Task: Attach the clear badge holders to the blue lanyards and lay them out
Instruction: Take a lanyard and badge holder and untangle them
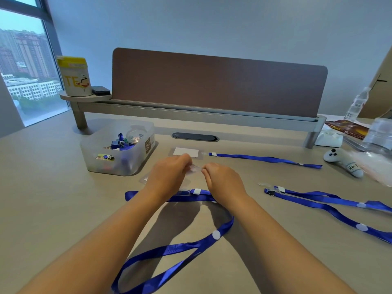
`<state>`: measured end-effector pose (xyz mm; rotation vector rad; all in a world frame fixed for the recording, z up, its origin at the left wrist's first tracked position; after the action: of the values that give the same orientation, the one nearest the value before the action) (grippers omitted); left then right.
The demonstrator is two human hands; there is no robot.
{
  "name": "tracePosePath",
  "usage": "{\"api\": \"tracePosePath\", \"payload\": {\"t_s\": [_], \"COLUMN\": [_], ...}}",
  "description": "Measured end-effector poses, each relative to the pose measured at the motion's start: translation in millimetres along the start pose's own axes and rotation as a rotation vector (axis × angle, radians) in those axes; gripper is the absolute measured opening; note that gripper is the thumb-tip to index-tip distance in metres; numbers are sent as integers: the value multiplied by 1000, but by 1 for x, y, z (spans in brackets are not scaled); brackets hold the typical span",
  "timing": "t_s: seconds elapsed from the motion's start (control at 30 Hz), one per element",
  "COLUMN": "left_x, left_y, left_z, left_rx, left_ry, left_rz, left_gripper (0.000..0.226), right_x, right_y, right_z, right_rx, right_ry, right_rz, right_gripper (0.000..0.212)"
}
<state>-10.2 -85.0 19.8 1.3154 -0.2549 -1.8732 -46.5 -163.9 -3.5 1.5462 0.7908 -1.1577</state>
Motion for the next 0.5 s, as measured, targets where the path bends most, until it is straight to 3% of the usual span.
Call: {"api": "tracePosePath", "payload": {"t_s": [0.23,0.37,0.5], "left_x": [-10,-9,-1], "left_y": [1,-1,-2], "left_z": [-13,3,6], "left_rx": [-168,-42,16], "left_ry": [-66,48,125], "left_rz": [115,163,102], "left_gripper": [32,33,30], "right_x": [-1,6,7], "right_y": [2,1,0], "right_z": [10,19,26], "right_rx": [81,182,259], "right_ry": [164,337,492], "right_rz": [-21,-31,-26], "right_gripper": [28,26,24]}}
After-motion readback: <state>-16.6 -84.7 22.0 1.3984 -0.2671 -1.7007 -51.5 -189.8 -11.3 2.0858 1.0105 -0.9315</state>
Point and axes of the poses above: each hand's wrist, its own y-axis towards the middle knuckle, its own x-axis out of the palm, z = x × y, the point moved 10 cm from there along y, towards the middle knuckle, and after that the axes turned 13 degrees about -y, right-handed, at the moved point
